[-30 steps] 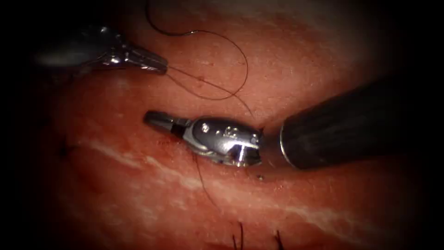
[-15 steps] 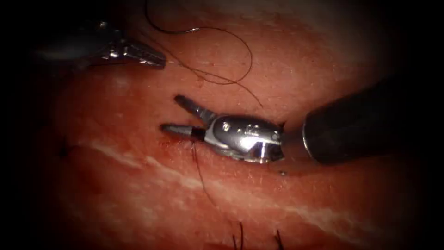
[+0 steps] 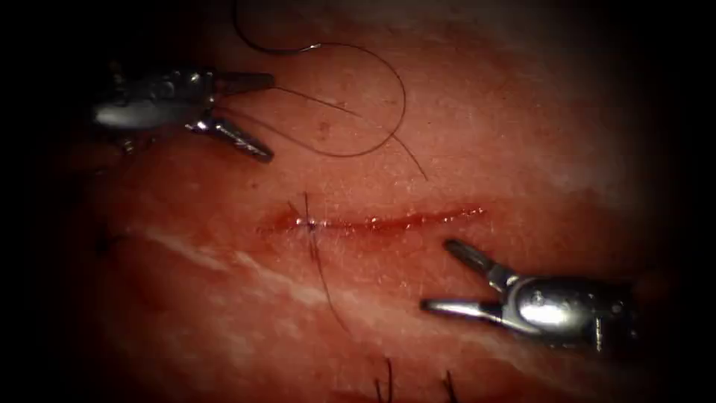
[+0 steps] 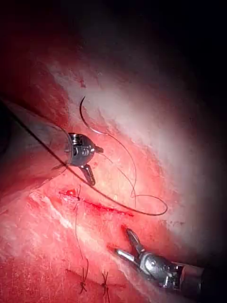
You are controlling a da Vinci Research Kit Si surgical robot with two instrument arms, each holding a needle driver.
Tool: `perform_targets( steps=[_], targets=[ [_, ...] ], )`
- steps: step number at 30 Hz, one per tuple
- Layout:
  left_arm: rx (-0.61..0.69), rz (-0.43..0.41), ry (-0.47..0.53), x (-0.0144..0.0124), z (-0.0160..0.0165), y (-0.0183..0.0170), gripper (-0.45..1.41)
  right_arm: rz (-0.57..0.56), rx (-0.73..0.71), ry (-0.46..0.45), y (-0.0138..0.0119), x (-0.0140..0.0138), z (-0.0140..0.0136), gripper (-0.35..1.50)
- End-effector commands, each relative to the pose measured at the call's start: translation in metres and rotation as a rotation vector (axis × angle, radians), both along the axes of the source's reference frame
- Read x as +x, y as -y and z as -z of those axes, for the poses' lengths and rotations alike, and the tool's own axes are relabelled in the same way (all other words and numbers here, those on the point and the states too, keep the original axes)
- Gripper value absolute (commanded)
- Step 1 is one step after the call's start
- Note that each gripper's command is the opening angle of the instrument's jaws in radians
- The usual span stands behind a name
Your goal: Wound Closure
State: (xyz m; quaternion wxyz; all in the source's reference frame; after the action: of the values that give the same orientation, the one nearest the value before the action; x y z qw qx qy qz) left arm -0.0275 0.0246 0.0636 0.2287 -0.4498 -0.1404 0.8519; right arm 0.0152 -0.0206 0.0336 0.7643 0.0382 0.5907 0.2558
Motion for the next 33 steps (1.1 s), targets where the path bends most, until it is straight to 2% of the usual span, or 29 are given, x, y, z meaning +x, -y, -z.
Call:
perform_targets(
  steps=[1, 6, 11, 13, 17, 20, 24, 28, 33],
  targets=[
    [0.001, -0.003, 0.001, -0.0004, -0.0002, 0.0007, 0.74, -0.011, 0.008, 0.012, 0.0023, -0.0023, 0.0001, 1.18],
    [-0.008, 0.007, -0.017, -0.0004, 0.0018, 0.0040, 0.86, -0.060, -0.003, 0.029, 0.0035, -0.0060, 0.0010, 1.19],
    [-0.028, -0.010, -0.010, -0.0016, 0.0029, 0.0082, 0.83, -0.084, -0.013, 0.050, 0.0046, -0.0069, 0.0007, 1.24],
    [-0.062, -0.040, -0.028, -0.0030, 0.0030, 0.0109, 0.72, -0.085, -0.009, 0.046, 0.0054, -0.0063, 0.0002, 1.26],
    [-0.084, -0.083, -0.050, -0.0052, 0.0020, 0.0133, 0.61, -0.064, -0.002, 0.050, 0.0061, -0.0047, -0.0001, 1.26],
    [-0.077, -0.147, -0.069, -0.0080, 0.0000, 0.0150, 0.51, -0.041, 0.001, 0.034, 0.0064, -0.0024, -0.0002, 1.26],
    [-0.073, -0.174, -0.058, -0.0107, -0.0017, 0.0149, 0.27, -0.029, 0.006, 0.038, 0.0064, -0.0011, -0.0004, 1.26],
    [-0.073, -0.191, -0.056, -0.0117, -0.0025, 0.0142, 0.07, -0.028, 0.005, 0.037, 0.0065, -0.0008, -0.0005, 1.26],
    [-0.077, -0.272, -0.159, -0.0121, -0.0043, 0.0152, 0.02, -0.026, 0.005, 0.039, 0.0066, -0.0008, -0.0005, 1.26]
  ],
)
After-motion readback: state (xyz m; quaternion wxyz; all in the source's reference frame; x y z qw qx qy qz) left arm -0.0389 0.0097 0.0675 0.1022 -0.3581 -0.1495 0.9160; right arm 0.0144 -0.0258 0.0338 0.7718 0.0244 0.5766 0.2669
